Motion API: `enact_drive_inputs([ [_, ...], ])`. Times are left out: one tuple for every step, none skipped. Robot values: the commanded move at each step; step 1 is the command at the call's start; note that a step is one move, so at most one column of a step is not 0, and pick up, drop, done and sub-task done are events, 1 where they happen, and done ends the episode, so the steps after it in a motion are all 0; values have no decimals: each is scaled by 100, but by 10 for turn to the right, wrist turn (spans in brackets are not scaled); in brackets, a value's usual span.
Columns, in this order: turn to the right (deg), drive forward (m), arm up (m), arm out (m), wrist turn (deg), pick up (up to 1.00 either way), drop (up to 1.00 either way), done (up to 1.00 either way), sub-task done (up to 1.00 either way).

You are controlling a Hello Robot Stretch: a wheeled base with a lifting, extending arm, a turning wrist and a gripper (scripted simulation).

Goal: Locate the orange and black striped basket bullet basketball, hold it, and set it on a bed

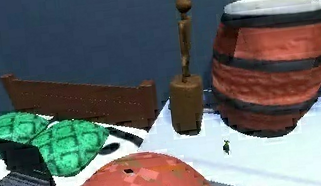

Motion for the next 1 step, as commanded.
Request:
enact_drive_inputs([
  [450, 0, 0, 0, 0, 0, 0, 0, 0],
])
